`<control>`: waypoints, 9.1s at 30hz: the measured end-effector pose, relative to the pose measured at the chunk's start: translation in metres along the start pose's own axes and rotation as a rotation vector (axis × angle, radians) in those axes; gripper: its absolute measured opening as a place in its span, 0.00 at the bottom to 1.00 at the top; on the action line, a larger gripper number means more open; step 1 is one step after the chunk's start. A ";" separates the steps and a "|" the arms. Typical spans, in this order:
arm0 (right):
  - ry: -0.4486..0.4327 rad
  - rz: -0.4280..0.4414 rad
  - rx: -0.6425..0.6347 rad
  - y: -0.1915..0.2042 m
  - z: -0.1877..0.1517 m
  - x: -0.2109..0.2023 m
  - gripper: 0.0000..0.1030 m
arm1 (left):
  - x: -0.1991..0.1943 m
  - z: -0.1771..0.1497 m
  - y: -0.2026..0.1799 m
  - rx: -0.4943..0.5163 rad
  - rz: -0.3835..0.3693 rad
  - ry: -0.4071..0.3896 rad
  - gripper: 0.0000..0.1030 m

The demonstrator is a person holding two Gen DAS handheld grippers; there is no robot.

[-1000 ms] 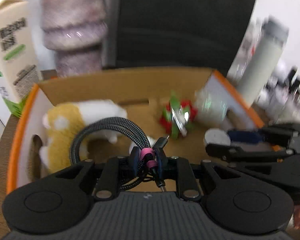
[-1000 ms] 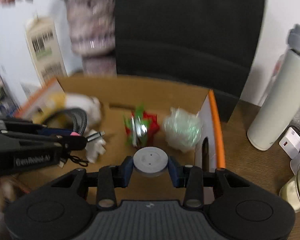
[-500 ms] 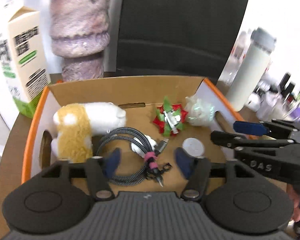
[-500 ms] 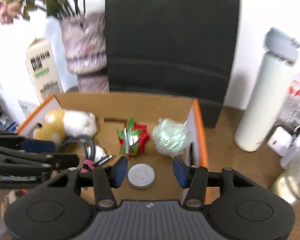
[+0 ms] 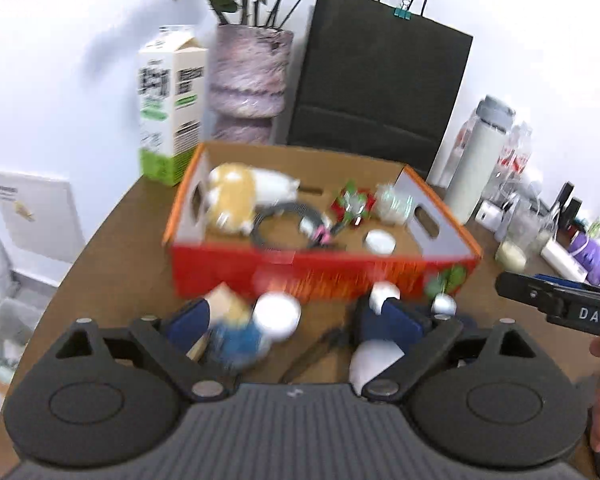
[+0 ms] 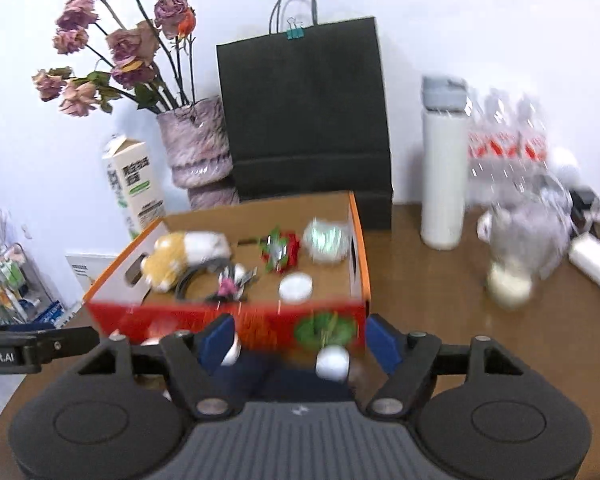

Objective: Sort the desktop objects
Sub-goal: 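Grasp the white plastic box with the left gripper while the right gripper grasps the purple pouch, then lower the white plastic box with the left gripper while the right gripper lowers the purple pouch into the box, then grasp the small gold card with the left gripper while the right gripper grasps the white plug adapter, then drop the gold card with the left gripper while the right gripper drops the plug adapter into the box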

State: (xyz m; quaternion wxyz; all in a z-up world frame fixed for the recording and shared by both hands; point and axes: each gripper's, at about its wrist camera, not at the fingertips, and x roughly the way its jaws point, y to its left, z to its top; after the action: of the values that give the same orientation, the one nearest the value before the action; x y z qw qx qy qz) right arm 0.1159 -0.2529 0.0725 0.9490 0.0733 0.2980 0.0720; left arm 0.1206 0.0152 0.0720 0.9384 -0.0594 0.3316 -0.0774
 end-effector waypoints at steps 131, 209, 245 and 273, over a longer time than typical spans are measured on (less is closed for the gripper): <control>-0.228 0.014 -0.223 0.053 0.069 -0.033 0.06 | -0.010 0.075 0.021 -0.107 0.045 -0.273 0.63; -0.102 -0.105 -0.338 0.089 -0.169 -0.097 0.85 | -0.091 -0.181 0.011 0.083 0.127 -0.083 1.00; 0.047 -0.009 -0.183 0.050 -0.089 0.016 0.43 | 0.046 -0.048 0.087 0.027 0.018 0.011 0.21; -0.284 0.064 -0.189 0.072 -0.045 -0.140 0.37 | -0.132 -0.043 0.038 -0.042 -0.073 -0.318 0.21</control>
State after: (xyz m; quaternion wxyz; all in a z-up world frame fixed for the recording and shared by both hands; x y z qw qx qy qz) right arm -0.0309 -0.2035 0.1266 0.9814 0.0024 0.1504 0.1189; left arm -0.0039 0.0744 0.1139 0.9741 -0.1024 0.1781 -0.0942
